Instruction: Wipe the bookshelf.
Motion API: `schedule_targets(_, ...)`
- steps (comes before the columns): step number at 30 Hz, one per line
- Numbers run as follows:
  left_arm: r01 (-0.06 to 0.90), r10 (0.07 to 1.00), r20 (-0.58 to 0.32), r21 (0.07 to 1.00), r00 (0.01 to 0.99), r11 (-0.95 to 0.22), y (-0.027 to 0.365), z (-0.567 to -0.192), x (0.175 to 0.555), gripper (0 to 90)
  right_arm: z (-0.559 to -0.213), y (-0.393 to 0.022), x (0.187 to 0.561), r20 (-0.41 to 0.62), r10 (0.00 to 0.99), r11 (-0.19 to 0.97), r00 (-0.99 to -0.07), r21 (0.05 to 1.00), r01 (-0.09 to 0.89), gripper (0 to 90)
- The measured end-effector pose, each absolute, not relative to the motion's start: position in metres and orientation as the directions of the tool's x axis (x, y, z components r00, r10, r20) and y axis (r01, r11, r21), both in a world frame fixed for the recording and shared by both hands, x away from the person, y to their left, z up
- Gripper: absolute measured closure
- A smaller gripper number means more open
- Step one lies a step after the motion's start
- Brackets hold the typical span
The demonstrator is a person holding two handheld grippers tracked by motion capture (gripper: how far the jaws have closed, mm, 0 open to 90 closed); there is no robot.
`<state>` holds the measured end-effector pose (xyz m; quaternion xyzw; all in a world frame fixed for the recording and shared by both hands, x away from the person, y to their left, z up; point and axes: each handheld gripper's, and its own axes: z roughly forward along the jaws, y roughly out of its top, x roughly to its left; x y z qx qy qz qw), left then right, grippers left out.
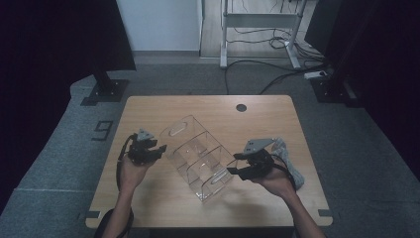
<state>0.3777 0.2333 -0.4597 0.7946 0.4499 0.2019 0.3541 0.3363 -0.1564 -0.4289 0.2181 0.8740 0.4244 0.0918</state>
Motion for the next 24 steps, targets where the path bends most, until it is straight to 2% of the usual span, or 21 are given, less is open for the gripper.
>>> schedule_targets(5,0.573,0.855,-0.008,0.745,0.519,-0.341,0.239,-0.462,0.372,50.8,-0.428,-0.15,0.334,0.028,0.422,0.566,-0.906,0.773,0.288,46.1)
schedule_targets(15,0.591,0.858,-0.028,0.737,0.513,-0.329,0.248,-0.473,0.369,50.4,-0.429,-0.138,0.336,0.034,0.362,0.593,-0.932,0.763,0.258,59.1)
schedule_targets(24,0.596,0.858,-0.041,0.737,0.512,-0.32,0.251,-0.476,0.368,50.3,-0.429,-0.12,0.338,0.039,0.321,0.604,-0.946,0.761,0.236,65.1)
